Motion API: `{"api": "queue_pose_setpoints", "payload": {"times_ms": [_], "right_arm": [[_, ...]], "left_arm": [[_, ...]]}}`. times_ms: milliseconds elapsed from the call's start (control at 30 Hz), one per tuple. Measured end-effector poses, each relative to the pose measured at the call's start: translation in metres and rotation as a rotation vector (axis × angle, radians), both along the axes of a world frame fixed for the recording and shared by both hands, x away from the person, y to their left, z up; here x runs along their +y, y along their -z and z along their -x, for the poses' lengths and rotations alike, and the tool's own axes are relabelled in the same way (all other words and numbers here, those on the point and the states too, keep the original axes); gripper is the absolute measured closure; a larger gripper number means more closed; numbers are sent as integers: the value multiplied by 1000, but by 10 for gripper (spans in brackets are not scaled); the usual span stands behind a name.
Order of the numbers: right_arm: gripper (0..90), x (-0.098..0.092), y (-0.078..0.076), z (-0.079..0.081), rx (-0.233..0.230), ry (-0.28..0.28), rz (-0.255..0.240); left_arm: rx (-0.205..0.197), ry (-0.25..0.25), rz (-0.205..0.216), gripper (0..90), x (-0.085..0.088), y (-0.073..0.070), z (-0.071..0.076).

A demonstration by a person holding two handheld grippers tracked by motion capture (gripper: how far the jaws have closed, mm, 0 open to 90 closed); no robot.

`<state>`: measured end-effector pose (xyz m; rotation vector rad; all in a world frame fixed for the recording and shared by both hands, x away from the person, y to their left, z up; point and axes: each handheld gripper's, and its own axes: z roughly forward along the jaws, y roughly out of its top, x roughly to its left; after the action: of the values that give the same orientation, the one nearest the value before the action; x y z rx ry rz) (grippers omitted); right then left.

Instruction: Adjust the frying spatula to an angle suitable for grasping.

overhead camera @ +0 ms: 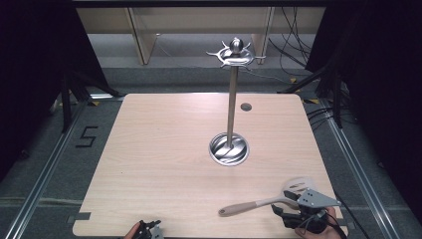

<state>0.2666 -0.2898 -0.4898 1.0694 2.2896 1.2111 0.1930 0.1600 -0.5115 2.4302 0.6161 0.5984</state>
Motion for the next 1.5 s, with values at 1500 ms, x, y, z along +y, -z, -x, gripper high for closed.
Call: {"api": "queue_pose_setpoints", "payload": {"times_ms": [1500], "right_arm": [[326,50,-10,-30,55,-315,329]], "left_arm": [[10,-12,3,155,1,2,-2]]}}
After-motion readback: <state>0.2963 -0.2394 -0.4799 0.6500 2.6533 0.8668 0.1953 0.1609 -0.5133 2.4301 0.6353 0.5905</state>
